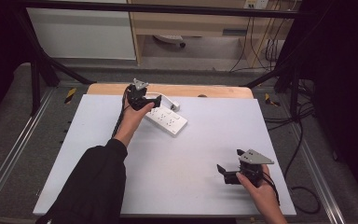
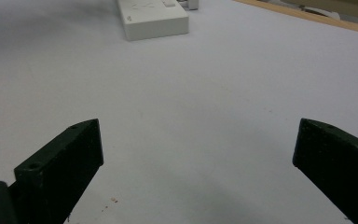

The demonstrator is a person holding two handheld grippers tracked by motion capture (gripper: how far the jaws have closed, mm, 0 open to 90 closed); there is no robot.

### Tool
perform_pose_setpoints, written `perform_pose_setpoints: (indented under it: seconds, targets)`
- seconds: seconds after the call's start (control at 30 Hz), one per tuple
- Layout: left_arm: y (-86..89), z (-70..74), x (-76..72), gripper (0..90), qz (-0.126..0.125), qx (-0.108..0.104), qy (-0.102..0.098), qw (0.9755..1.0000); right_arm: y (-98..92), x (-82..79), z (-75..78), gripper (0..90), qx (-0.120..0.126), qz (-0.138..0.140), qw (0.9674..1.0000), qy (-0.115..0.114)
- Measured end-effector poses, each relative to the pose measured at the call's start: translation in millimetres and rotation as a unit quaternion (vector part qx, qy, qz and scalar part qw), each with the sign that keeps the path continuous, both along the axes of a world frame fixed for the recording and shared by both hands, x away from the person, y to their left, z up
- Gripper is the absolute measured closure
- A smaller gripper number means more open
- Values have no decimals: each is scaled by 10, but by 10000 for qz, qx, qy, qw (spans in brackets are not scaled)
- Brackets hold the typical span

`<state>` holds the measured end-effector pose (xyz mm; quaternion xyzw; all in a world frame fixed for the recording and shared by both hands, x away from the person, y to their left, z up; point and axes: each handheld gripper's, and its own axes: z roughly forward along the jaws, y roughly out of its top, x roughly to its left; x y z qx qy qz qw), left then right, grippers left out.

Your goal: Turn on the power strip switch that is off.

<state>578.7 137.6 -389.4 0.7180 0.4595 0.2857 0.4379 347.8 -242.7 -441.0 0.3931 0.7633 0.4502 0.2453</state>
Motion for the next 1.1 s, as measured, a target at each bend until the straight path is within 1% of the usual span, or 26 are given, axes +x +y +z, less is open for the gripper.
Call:
perform_pose_setpoints:
  seconds: [0.47,0.53,0.67,0.7,0.73,0.77,0.8,0.97,1.1]
  targets:
    - [46,-113,94,124,154,41,93,9998,-3,-2,7,21,5,-17,10000,-2]
    - [46,-125,102,127,171,-2,110,9998,-7,1,9,21,8,-10,10000,-11]
    - [40,-148,112,136,150,52,120,9998,-19,3,15,22,11,-16,10000,-38]
    - [40,-152,126,136,94,45,54,9999,-19,3,15,22,11,-16,10000,-38]
    - [37,-153,116,138,147,45,110,9998,-20,2,16,22,25,-17,10000,-39]
    - [37,-159,132,141,88,37,35,9999,-21,1,18,22,42,-23,10000,-38]
    - [36,-164,136,146,81,40,27,10000,-22,0,19,21,39,-31,10000,-36]
    - [14,-193,146,208,69,125,13,9999,-29,2,16,22,28,-53,10000,-22]
    - [-12,-222,155,220,73,72,57,9999,-29,5,15,23,26,-53,10000,-20]
